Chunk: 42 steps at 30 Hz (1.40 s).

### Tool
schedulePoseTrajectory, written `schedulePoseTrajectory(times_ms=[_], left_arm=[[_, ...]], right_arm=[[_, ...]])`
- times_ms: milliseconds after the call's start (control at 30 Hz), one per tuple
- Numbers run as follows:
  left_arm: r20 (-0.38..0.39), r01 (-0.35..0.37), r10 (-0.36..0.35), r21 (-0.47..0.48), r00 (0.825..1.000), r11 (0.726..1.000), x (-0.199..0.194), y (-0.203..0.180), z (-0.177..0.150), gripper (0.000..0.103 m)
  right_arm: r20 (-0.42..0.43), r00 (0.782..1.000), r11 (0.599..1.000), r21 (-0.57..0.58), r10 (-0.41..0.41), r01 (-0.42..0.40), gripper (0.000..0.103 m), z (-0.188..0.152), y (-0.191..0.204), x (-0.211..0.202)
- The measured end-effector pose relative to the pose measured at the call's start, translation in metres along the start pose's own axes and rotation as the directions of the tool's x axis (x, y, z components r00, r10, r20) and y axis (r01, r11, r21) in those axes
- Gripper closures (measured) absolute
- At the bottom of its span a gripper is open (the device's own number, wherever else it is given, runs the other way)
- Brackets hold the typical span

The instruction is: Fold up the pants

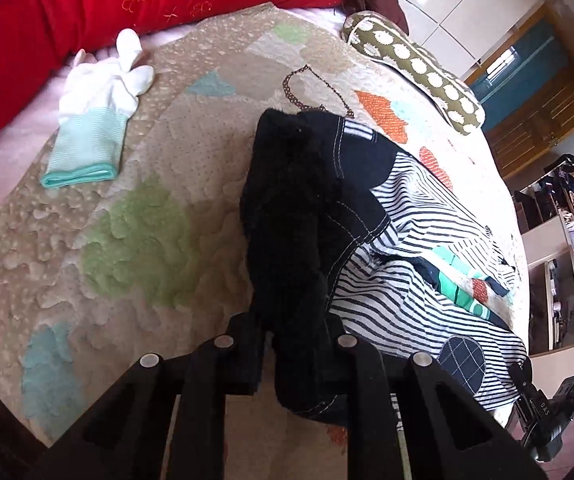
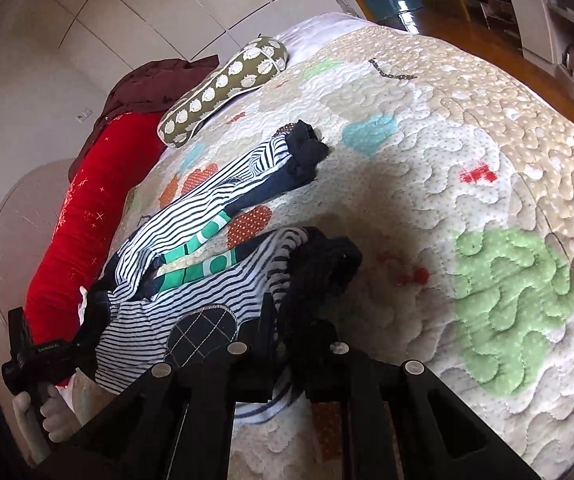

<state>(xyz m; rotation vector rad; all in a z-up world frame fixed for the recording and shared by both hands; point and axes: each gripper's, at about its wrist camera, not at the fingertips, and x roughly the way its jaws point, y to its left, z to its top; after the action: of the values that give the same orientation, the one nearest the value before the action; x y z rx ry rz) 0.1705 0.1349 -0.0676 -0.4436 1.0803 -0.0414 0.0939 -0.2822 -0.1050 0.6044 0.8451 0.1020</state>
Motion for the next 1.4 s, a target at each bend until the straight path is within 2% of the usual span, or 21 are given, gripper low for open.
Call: schedulePoseTrajectory(times_ms=[133, 200, 267, 367, 433, 467, 500, 567, 700, 767, 867, 967, 1000, 1067, 1100, 1200, 1400], left_arm=[[0.022, 0.014, -0.014, -0.009, 1.000, 1.000, -0.030, 0.014, -0.026, 0.086], [0.026, 0.004, -0.004, -0.016, 1.000, 1.000, -0.034, 0.022, -0.040, 0.085], [0.001, -0.019, 0.019, -0.012, 1.000, 1.000, -0.026, 0.029, -0.055, 0.078], [-0.035, -0.007, 0.006, -0.025, 0.999, 1.000, -0.015, 0.043, -0.067, 0.076], [-0.014, 0.028, -0.029, -0.034, 0.999, 0.999, -0.022, 0.054, -0.074, 0.073], [0.009, 0.041, -0.041, -0.033, 0.999, 0.999, -0.029, 0.058, -0.077, 0.072], [0.035, 0.045, -0.044, -0.027, 0.998, 0.999, -0.036, 0.060, -0.079, 0.071], [0.107, 0.029, -0.028, -0.007, 0.994, 1.000, -0.053, 0.063, -0.084, 0.064], [0.223, -0.050, 0.053, -0.021, 0.973, 0.999, -0.081, 0.073, -0.092, 0.062], [0.240, -0.043, 0.052, -0.043, 0.969, 0.998, -0.088, 0.081, -0.089, 0.062], [0.241, -0.028, 0.043, -0.064, 0.970, 0.998, -0.093, 0.093, -0.086, 0.062], [0.255, -0.058, 0.073, -0.064, 0.964, 0.996, -0.095, 0.096, -0.084, 0.062], [0.254, -0.070, 0.084, -0.066, 0.964, 0.995, -0.093, 0.097, -0.083, 0.062], [0.241, -0.065, 0.080, -0.070, 0.967, 0.995, -0.089, 0.099, -0.081, 0.062], [0.234, -0.060, 0.076, -0.071, 0.969, 0.996, -0.087, 0.100, -0.080, 0.062], [0.223, -0.050, 0.064, -0.065, 0.973, 0.997, -0.080, 0.097, -0.080, 0.062], [0.199, -0.010, 0.012, -0.015, 0.980, 1.000, -0.075, 0.078, -0.087, 0.062]], right_arm=[[-0.001, 0.999, 0.999, 0.009, 0.041, -0.041, 0.092, -0.021, 0.000, -0.034], [-0.003, 0.999, 0.998, 0.016, 0.054, -0.054, 0.092, -0.039, -0.004, -0.047], [-0.021, 0.999, 0.999, 0.011, 0.033, -0.033, 0.091, -0.057, -0.009, -0.052], [-0.078, 0.996, 0.999, -0.017, -0.044, 0.043, 0.083, -0.078, -0.016, -0.047], [-0.075, 0.995, 0.997, -0.038, -0.073, 0.070, 0.078, -0.080, -0.014, -0.055], [-0.051, 0.995, 0.995, -0.053, -0.092, 0.089, 0.066, -0.078, -0.012, -0.062], [-0.014, 0.994, 0.992, -0.069, -0.107, 0.105, 0.052, -0.073, -0.007, -0.070], [0.054, 0.992, 0.989, -0.097, -0.111, 0.116, 0.038, -0.055, 0.005, -0.081], [0.050, 0.994, 0.985, -0.132, -0.102, 0.107, 0.035, 0.001, 0.030, -0.052], [0.033, 0.994, 0.987, -0.122, -0.103, 0.106, 0.034, 0.034, 0.039, -0.019], [-0.005, 0.992, 0.991, -0.034, -0.129, 0.129, 0.034, 0.078, 0.037, 0.036], [-0.046, 0.988, 0.988, 0.033, -0.146, 0.148, 0.034, 0.105, 0.031, 0.083], [-0.054, 0.989, 0.989, 0.043, -0.139, 0.142, 0.036, 0.108, 0.032, 0.094], [-0.098, 0.988, 0.992, 0.034, -0.121, 0.125, 0.094, 0.109, 0.035, 0.111], [-0.106, 0.986, 0.991, 0.024, -0.127, 0.130, 0.095, 0.106, 0.037, 0.112], [-0.060, 0.984, 0.985, -0.042, -0.170, 0.167, 0.095, 0.095, 0.044, 0.093], [-0.014, 0.977, 0.977, -0.030, -0.213, 0.212, 0.095, 0.075, 0.020, 0.036]])
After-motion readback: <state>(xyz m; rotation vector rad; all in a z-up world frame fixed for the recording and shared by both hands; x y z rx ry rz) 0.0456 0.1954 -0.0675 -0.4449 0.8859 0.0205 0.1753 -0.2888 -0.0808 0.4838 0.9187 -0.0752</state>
